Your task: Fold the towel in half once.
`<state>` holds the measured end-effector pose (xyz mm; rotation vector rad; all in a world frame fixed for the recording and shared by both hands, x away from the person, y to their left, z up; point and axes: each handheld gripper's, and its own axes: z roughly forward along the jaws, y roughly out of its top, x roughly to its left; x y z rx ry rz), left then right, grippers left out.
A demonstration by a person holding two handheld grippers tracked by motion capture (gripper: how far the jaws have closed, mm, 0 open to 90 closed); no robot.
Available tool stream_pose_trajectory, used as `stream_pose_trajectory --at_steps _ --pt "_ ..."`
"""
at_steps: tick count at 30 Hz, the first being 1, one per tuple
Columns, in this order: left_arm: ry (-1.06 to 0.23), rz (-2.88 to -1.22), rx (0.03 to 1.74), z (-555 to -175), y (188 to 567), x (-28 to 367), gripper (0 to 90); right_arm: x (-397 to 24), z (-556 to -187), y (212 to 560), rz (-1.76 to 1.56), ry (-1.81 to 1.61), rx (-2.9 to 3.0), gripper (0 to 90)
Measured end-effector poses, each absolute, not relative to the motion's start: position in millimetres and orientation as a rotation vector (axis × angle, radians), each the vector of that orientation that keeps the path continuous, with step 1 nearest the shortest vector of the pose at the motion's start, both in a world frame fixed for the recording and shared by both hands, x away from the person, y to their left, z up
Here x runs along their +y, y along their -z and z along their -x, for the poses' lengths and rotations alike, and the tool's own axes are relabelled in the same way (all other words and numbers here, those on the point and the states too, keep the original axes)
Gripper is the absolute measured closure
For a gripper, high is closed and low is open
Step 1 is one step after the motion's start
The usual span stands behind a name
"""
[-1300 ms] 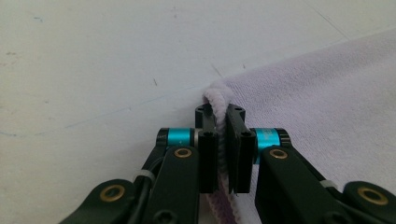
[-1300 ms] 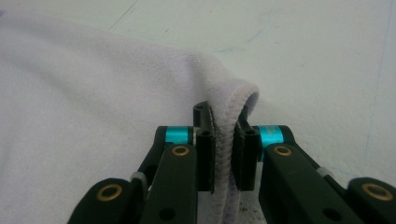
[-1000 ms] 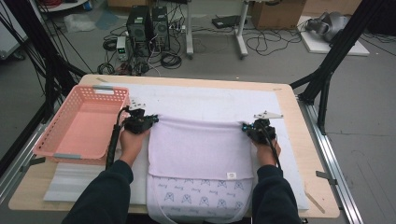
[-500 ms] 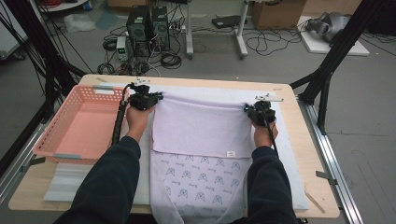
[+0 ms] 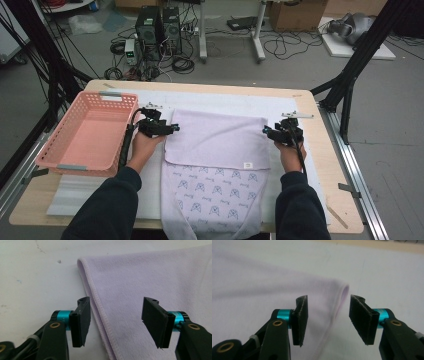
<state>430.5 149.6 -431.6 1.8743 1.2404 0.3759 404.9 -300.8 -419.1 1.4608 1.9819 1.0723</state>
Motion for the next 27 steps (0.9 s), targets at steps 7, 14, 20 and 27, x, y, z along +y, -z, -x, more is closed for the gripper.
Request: stream_pose_trajectory --at_steps 7,14,20,27 --pt "-0.391 -1.873 1.279 -422.9 447.9 146.3 37.0 -296.8 -379.9 445.3 -1.508 -1.002 2.107 48.5" --pt "-0.377 -1.832 1.255 -420.1 452.8 151.6 85.3 -285.0 -378.5 445.9 -1.547 -1.009 2.086 86.6" --pt "-0.411 -1.739 1.344 -433.1 452.8 157.0 85.5 -283.1 -394.8 448.9 -1.464 -1.020 2.057 87.0" --pt "-0.515 -1.673 1.303 -449.3 447.1 163.0 85.1 -274.5 -424.0 442.7 -1.439 -1.035 1.965 86.7"
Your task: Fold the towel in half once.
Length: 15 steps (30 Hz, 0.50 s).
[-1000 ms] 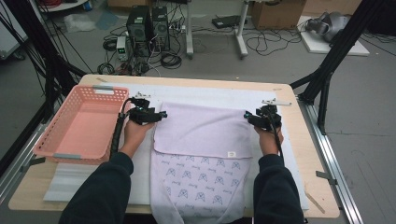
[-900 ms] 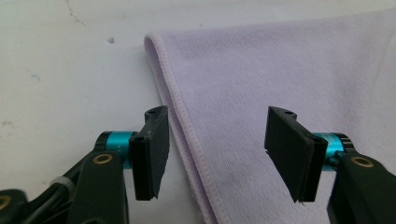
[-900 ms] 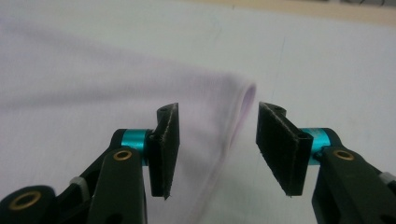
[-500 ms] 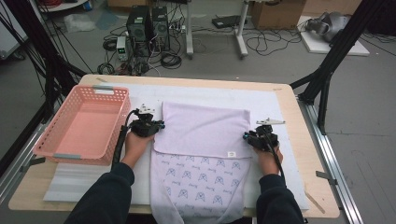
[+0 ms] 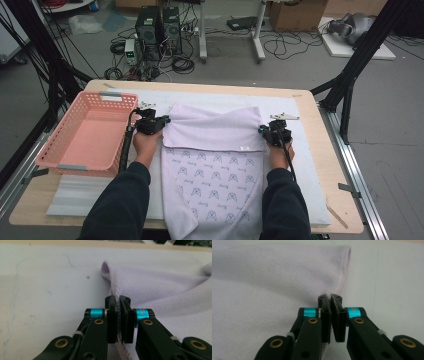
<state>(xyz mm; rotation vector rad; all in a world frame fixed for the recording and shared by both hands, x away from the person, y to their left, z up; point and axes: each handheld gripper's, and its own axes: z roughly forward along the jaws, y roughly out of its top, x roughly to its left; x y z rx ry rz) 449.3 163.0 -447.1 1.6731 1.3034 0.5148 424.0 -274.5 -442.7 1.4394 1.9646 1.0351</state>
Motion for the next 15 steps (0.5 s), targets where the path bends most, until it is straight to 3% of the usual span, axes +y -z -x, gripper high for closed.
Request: stream_pose_trajectory --at_steps 2,4,7,12,15 --pt "-0.484 -1.693 1.333 -448.7 449.6 163.0 78.5 -273.3 -427.7 444.5 -1.456 -1.042 1.972 83.3" --pt "-0.460 -1.736 1.337 -445.5 447.4 165.7 54.4 -274.2 -426.2 446.2 -1.497 -1.050 1.955 69.9" --pt "-0.439 -1.749 1.302 -437.7 439.1 167.5 46.6 -275.2 -419.9 440.8 -1.476 -1.045 2.012 62.6" --pt "-0.442 -1.740 1.220 -414.1 429.0 165.0 47.0 -273.6 -399.0 423.0 -1.381 -1.081 2.024 62.3" --pt "-0.417 -1.784 1.154 -396.5 429.2 163.4 51.6 -272.7 -384.9 421.8 -1.330 -1.091 2.066 60.9"
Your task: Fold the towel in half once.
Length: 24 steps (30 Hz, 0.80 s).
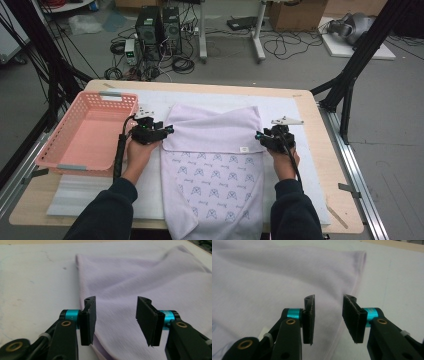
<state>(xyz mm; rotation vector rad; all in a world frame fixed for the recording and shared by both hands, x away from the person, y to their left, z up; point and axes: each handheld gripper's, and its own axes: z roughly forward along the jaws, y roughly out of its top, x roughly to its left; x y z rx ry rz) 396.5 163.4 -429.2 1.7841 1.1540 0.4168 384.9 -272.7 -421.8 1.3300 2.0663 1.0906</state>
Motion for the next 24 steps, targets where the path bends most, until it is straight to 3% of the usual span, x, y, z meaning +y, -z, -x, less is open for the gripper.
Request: stream_pose_trajectory --at_steps 7,15,24 --pt "-0.433 -1.885 1.110 -362.8 436.3 158.4 53.1 -271.1 -348.1 431.9 -1.272 -1.104 2.103 58.2" --pt "-0.507 -2.028 1.083 -354.2 439.2 148.0 51.5 -267.2 -324.0 437.8 -1.256 -1.128 2.149 56.6" --pt "-0.509 -1.980 1.043 -320.4 449.2 152.6 52.2 -263.3 -303.2 436.8 -1.221 -1.136 2.151 55.5"
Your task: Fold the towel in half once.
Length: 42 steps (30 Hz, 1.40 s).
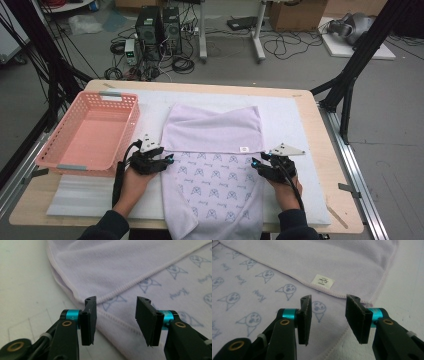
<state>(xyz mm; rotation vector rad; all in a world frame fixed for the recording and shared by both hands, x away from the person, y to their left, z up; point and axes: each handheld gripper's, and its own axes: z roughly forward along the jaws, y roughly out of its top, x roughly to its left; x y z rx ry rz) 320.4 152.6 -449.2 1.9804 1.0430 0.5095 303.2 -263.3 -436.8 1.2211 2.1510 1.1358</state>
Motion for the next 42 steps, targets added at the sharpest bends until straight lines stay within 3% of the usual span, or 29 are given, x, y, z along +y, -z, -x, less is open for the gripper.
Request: stream_pose_trajectory --at_steps 2,5,7,12,15,20,24,29,31,33,35,37,42 --pt "-0.521 -1.994 1.048 -317.8 450.5 153.0 52.7 -263.7 -299.9 436.4 -1.223 -1.140 2.145 55.4" --pt "-0.582 -2.033 1.037 -315.7 450.4 149.7 60.5 -261.8 -295.6 435.9 -1.214 -1.147 2.143 55.2" --pt "-0.645 -2.045 1.049 -313.2 449.6 150.4 81.0 -259.3 -293.4 437.2 -1.201 -1.124 2.154 55.2" --pt "-0.695 -2.057 1.104 -303.9 448.2 161.8 84.4 -257.1 -289.8 444.4 -1.205 -1.078 2.198 54.8" --pt "-0.698 -2.006 1.169 -299.5 447.2 174.9 80.2 -260.2 -289.5 443.8 -1.223 -1.072 2.180 54.3" --pt "-0.682 -1.967 1.203 -306.4 437.9 181.7 65.8 -266.7 -293.4 438.6 -1.249 -1.098 2.119 54.8" --pt "-0.581 -1.909 1.163 -333.1 426.3 170.6 53.6 -268.6 -309.1 439.0 -1.267 -1.087 2.080 52.9" --pt "-0.550 -1.951 1.137 -358.6 436.0 150.2 49.4 -255.6 -333.7 443.3 -1.183 -0.954 2.113 49.9" --pt "-0.550 -1.997 1.142 -363.4 444.1 144.7 50.7 -252.7 -341.3 444.7 -1.159 -0.918 2.140 58.6" --pt "-0.547 -2.000 1.120 -363.8 448.5 142.6 57.6 -252.0 -344.6 448.0 -1.150 -0.891 2.177 68.9" --pt "-0.574 -2.035 1.079 -360.7 446.9 139.1 79.1 -252.5 -345.4 448.4 -1.132 -0.907 2.195 83.1" --pt "-0.593 -2.051 1.080 -358.1 445.0 137.0 85.3 -251.8 -343.8 447.7 -1.137 -0.904 2.199 87.1" --pt "-0.525 -1.945 1.082 -345.8 433.7 150.3 85.3 -257.2 -327.9 442.1 -1.117 -0.964 2.219 87.2"
